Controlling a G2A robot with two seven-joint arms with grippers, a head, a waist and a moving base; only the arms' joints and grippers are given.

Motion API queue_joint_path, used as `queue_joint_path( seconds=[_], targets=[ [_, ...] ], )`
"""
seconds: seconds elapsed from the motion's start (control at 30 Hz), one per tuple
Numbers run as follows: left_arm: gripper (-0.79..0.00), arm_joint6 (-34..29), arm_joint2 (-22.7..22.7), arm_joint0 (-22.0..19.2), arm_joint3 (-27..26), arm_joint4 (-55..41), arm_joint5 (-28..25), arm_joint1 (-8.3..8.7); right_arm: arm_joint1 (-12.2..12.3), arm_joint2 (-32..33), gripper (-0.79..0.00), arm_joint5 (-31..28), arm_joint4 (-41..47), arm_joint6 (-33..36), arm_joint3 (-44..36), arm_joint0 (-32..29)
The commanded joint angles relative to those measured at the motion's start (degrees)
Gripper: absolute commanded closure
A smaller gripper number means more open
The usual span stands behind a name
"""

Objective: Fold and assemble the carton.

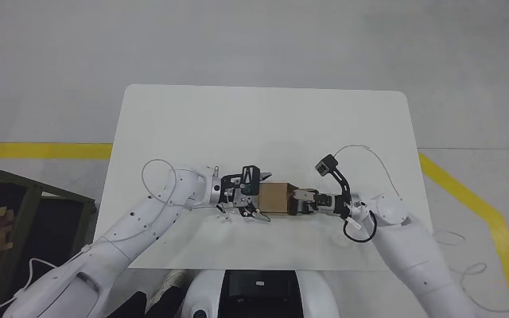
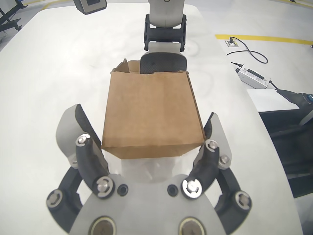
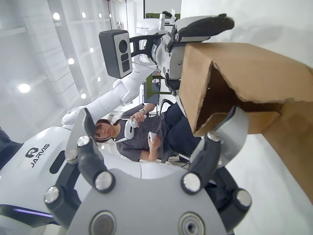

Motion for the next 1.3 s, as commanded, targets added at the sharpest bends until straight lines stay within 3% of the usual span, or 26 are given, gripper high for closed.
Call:
queue_joint_path(
  seconds=[0.0, 0.8, 1.27],
  targets=[
    [-0.785, -0.11, -0.07, 0.00, 0.08, 0.23, -0.09, -0.10, -0.28, -0.68, -0.785, -0.35, 0.39, -0.02, 0.66, 0.44],
    [-0.785, -2.17, -1.97, 0.87, -1.89, 2.04, -1.69, -0.47, -1.75, -2.56, -0.785, -1.90, 1.79, 0.50, 4.18, 2.70],
    [-0.785, -3.71, -3.98, 2.15, -2.92, 2.18, -2.41, -0.13, 0.86, 5.63, -0.785, -1.44, -0.09, 6.34, 2.53, 0.18]
  ],
)
